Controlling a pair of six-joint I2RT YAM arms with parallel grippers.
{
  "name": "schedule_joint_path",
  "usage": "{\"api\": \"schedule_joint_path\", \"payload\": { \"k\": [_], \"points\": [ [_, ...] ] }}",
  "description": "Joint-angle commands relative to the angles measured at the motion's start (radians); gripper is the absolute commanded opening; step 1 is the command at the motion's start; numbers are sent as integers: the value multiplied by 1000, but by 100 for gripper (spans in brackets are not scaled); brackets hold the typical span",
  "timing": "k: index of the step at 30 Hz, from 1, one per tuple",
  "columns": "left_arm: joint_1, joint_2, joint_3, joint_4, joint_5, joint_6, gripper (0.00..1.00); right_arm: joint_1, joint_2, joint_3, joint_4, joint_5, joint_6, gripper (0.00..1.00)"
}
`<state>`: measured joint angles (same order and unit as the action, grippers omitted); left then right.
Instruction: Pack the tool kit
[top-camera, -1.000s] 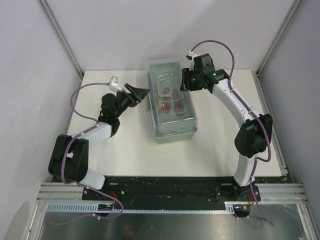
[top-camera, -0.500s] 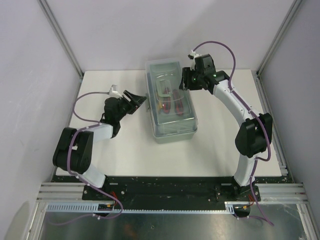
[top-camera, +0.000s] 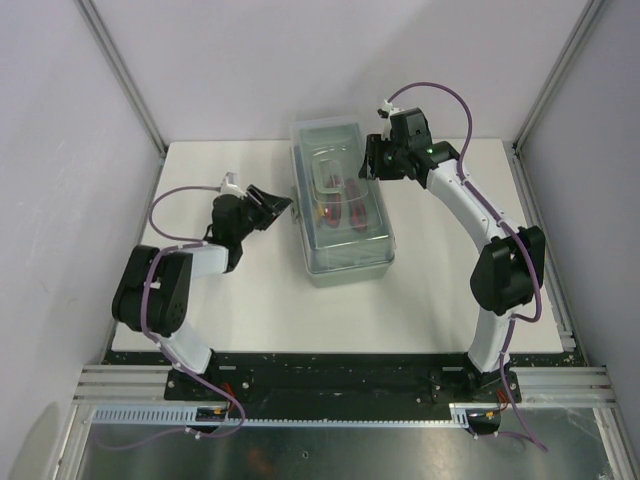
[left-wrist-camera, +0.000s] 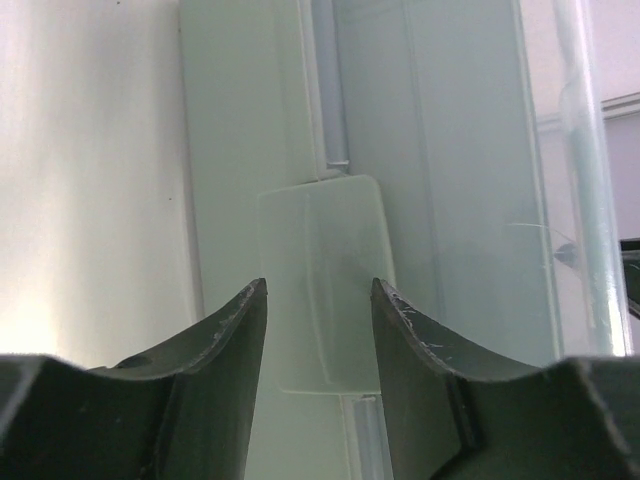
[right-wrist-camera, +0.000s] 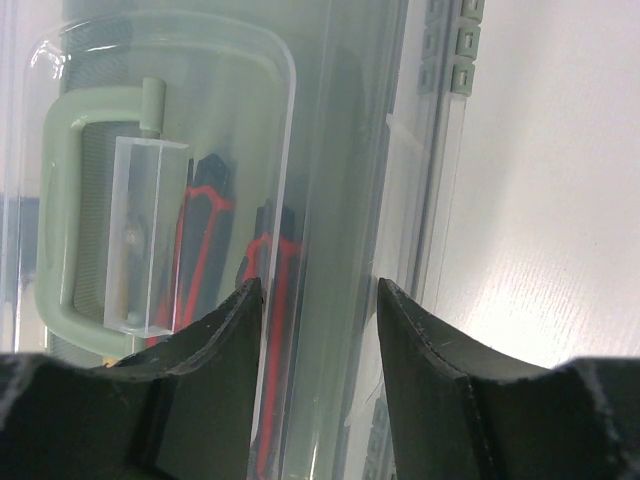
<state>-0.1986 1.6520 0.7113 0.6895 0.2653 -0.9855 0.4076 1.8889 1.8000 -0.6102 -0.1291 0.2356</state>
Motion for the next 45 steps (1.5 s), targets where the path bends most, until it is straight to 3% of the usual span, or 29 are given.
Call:
{"api": "schedule_joint_path", "payload": {
  "k": [1, 12, 18, 31, 45],
  "points": [
    [9, 34, 50, 15, 0, 28, 50, 18, 144, -87, -209, 13, -47, 47],
    [10, 103, 116, 10, 75, -1, 49, 13, 156, -80, -213, 15, -45, 46],
    [10, 113, 103, 8, 61, -14, 31, 13, 168, -71, -214, 7, -40, 45],
    [10, 130, 90, -31, 38, -11, 8, 13, 184, -59, -217, 5, -38, 44],
    [8, 139, 118, -50, 55, 16, 4, 15, 191, -56, -213, 0, -30, 44]
  ]
}}
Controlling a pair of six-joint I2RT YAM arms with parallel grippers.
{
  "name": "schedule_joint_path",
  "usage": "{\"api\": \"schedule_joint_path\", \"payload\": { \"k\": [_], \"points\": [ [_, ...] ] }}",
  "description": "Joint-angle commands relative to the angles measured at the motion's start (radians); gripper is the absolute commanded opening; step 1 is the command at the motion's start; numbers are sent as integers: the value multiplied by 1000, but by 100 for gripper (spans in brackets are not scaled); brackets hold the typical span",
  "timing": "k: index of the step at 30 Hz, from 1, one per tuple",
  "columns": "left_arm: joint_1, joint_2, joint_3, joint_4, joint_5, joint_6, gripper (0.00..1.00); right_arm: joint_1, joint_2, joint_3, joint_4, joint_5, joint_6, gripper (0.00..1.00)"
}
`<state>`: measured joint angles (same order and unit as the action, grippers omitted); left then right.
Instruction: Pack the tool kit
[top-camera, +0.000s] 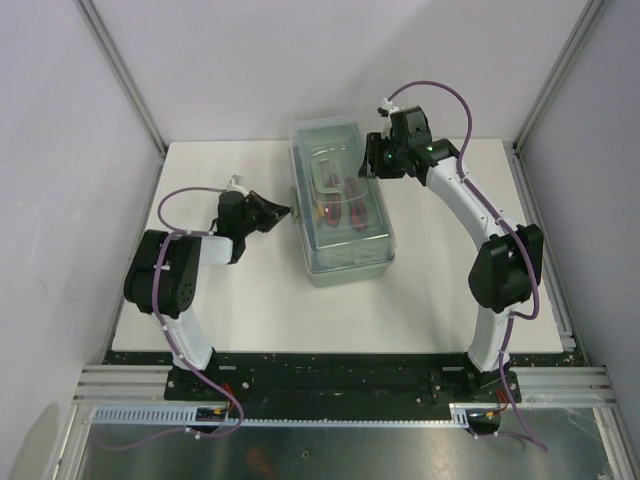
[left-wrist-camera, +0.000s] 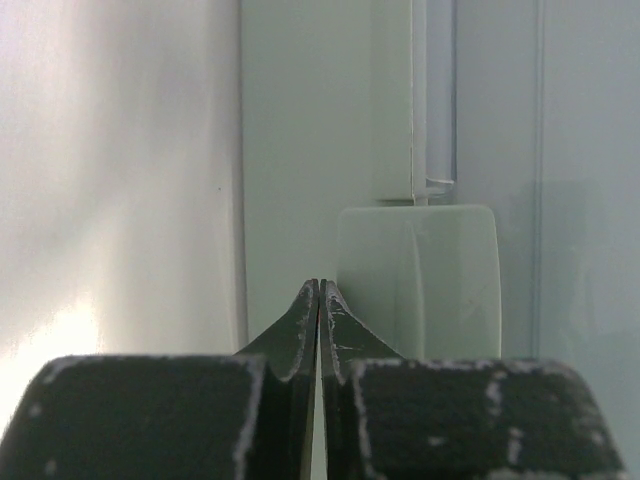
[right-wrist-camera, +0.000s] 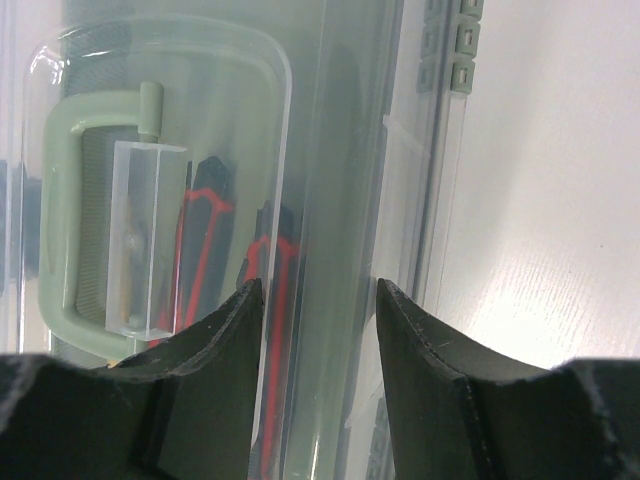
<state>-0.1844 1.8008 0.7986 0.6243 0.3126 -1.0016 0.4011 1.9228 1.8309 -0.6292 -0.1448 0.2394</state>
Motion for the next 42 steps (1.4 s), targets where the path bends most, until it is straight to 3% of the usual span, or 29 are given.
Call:
{"api": "schedule_joint_path", "payload": {
  "k": [1, 9, 32, 42],
  "points": [
    [-6, -13, 29, 15, 2, 34, 4, 22, 157, -85, -194, 16, -35, 44],
    [-7, -35, 30, -58, -60, 63, 10, 22, 160, -81, -195, 19, -33, 44],
    [-71, -21, 169, -113, -14, 194, 10, 41, 194, -65, -207, 17, -40, 44],
    [-89, 0, 219, -113, 9, 211, 9, 64, 192, -155, -171, -100, -45, 45]
  ]
}}
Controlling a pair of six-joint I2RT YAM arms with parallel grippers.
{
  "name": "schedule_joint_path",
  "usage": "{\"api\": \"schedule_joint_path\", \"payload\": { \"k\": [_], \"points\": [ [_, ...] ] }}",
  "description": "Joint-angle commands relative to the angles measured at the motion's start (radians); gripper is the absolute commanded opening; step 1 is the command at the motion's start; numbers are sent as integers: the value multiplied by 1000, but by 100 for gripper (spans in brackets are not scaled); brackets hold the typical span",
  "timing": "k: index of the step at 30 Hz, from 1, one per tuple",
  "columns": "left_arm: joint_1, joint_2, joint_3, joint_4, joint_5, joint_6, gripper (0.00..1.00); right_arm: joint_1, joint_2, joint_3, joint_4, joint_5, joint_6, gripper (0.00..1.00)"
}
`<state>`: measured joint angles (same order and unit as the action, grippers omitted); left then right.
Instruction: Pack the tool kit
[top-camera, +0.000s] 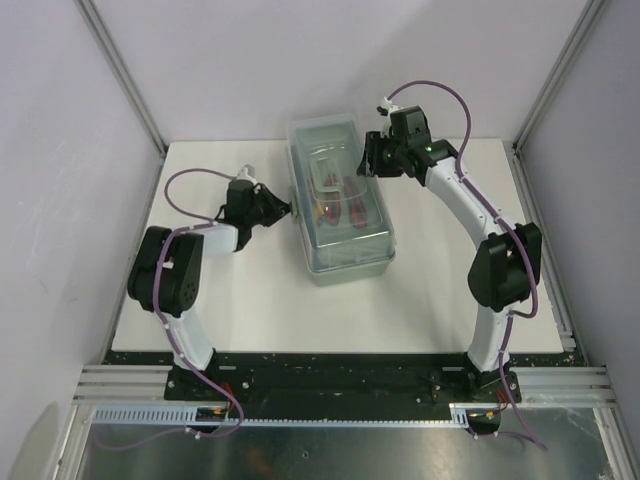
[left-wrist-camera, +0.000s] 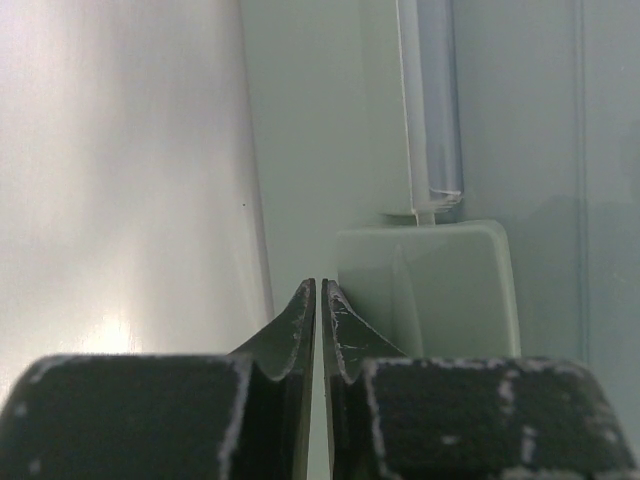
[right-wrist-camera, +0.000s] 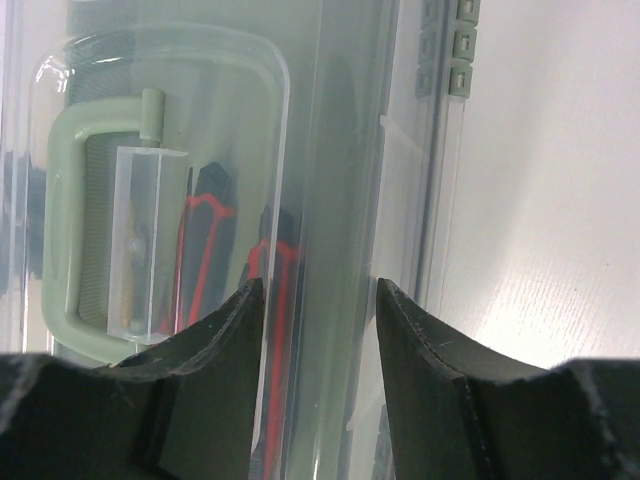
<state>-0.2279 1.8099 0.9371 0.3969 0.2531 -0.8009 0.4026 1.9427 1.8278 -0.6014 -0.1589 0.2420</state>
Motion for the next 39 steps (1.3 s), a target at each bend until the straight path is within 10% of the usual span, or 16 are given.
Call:
{"api": "schedule_joint_path", "payload": {
  "k": [1, 24, 39],
  "points": [
    [-46, -6, 84, 114, 73, 9, 9, 64, 170, -166, -192, -101, -47, 45],
    [-61, 7, 109, 177, 63, 14, 0, 96, 157, -302, -123, -172, -37, 45],
    [84, -221, 27, -100, -64, 122, 65, 1, 12, -205, 26, -15, 52, 60]
  ]
}}
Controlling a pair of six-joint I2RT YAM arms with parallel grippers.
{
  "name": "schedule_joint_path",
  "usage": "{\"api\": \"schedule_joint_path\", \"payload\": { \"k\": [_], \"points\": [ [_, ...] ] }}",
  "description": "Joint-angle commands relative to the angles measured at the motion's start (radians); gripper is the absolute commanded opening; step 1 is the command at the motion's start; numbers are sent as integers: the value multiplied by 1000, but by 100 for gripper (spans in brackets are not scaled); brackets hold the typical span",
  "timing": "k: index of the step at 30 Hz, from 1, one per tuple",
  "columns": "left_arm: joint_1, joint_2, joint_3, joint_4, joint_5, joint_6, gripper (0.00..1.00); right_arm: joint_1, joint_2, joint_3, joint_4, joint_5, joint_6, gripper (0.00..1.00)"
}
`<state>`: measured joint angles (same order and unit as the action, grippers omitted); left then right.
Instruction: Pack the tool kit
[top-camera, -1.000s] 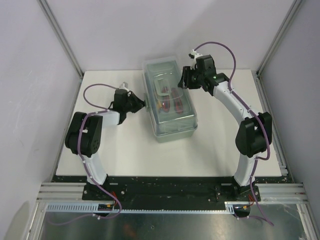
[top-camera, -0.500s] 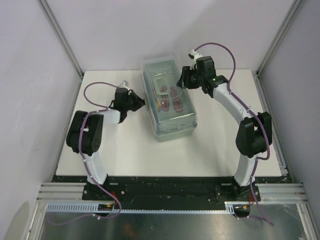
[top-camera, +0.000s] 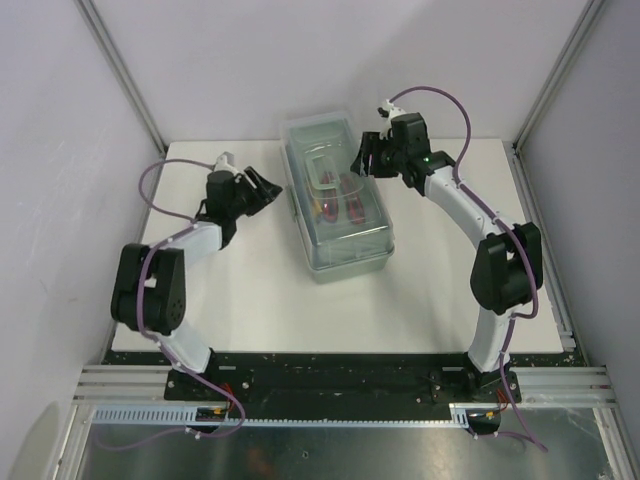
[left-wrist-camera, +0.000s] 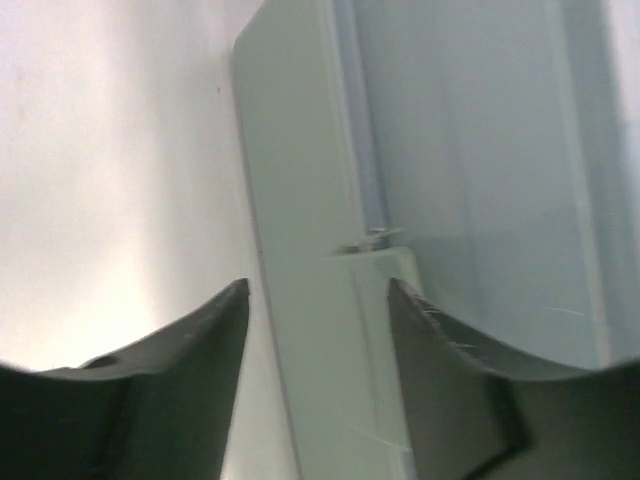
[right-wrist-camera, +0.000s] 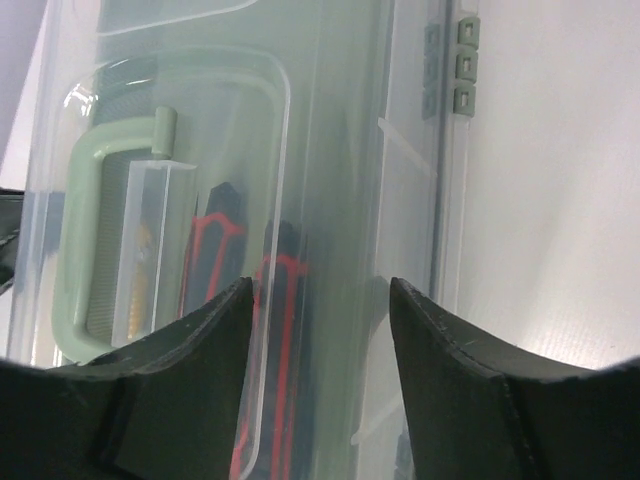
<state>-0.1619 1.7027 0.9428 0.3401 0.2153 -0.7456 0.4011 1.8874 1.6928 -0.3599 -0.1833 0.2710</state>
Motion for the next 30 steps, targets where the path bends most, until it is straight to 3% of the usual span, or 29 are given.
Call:
{"api": "schedule_joint_path", "payload": {
  "k": [1, 5, 8, 15, 19, 24, 30],
  "points": [
    [20, -125, 28, -62, -30, 78, 71, -8, 53, -70, -196, 3, 36, 62],
    [22, -164, 47, -105, 12, 116, 89, -40, -1, -85, -143, -46, 62, 70],
    [21, -181, 57, -107, 98, 124, 97, -53, -28, -112, -129, -97, 55, 73],
    [14, -183, 95, -36, 352, 127, 98, -51, 2, -142, -135, -204, 10, 71],
    [13, -216, 80, -33, 349, 120, 98, -8, 15, -144, -153, -191, 44, 63],
    [13, -259, 58, -32, 334, 101, 98, 75, -40, -202, -156, -118, 197, 54],
    [20, -339, 28, -66, 280, 109, 98, 169, -78, -243, -110, -157, 254, 50]
  ]
}}
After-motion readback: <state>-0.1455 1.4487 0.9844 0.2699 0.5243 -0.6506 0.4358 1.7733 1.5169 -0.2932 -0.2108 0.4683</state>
